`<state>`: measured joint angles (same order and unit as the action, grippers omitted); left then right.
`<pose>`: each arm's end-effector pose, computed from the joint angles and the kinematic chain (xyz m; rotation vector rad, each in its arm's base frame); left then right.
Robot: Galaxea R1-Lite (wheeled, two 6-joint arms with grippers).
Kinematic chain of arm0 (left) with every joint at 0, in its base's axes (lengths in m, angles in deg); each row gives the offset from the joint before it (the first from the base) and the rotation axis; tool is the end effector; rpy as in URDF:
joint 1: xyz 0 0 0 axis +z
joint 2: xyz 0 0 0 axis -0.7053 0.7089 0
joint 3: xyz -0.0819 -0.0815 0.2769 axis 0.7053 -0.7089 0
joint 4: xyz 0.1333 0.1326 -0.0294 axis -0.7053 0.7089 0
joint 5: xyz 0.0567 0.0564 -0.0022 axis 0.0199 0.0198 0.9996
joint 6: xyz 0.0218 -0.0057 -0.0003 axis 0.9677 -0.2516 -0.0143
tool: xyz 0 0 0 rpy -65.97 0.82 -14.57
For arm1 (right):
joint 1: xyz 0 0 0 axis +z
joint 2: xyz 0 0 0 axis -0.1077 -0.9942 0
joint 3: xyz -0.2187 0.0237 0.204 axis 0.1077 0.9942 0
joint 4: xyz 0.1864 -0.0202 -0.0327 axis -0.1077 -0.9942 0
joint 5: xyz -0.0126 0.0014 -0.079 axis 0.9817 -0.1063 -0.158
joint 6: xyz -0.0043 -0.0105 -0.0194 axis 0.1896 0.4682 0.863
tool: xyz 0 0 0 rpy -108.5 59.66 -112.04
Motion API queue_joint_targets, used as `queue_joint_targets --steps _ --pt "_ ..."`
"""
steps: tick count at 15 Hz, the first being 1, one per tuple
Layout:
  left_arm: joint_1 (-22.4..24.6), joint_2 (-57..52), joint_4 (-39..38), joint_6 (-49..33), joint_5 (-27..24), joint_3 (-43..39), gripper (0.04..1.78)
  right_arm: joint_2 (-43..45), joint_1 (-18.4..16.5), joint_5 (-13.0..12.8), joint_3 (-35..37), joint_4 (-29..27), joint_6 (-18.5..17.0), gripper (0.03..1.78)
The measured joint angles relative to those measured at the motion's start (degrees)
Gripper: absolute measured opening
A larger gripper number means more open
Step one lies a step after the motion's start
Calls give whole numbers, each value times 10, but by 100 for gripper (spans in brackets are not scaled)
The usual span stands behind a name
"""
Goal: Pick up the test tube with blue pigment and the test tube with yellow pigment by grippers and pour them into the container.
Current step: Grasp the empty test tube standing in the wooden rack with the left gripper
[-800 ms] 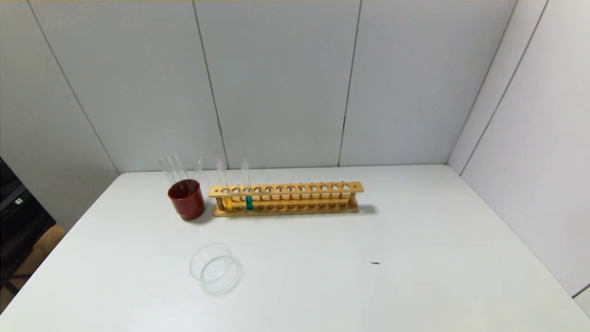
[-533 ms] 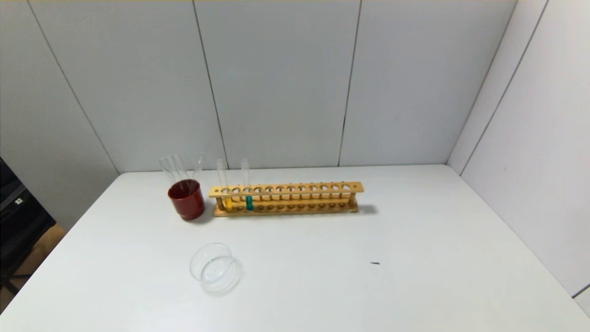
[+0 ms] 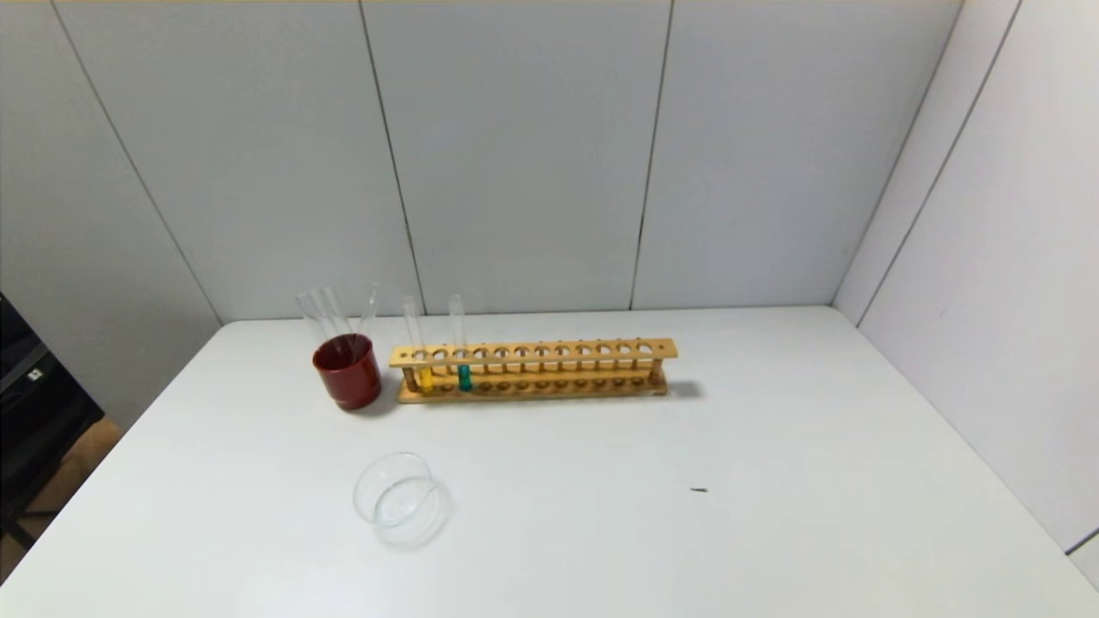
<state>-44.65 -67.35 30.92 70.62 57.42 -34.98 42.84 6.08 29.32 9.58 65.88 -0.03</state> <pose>-0.0230 -0.0009 0.0756 0.1053 0.0011 -0.0314 -0.0228 0.0002 0.0755 -0.0044 -0.0009 0.0025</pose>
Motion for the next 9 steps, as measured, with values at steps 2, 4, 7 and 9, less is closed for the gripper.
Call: queue_joint_targets --steps 2,4,7,9 --pt "0 0 0 -31 3 0 172 0 0 0 0 0 0 175" --pt "0 0 2 -36 10 2 172 0 0 0 0 0 0 175" --pt "0 4 27 -39 -17 59 172 0 0 0 0 0 0 175" --pt "0 28 83 -39 -55 138 172 0 0 0 0 0 0 175"
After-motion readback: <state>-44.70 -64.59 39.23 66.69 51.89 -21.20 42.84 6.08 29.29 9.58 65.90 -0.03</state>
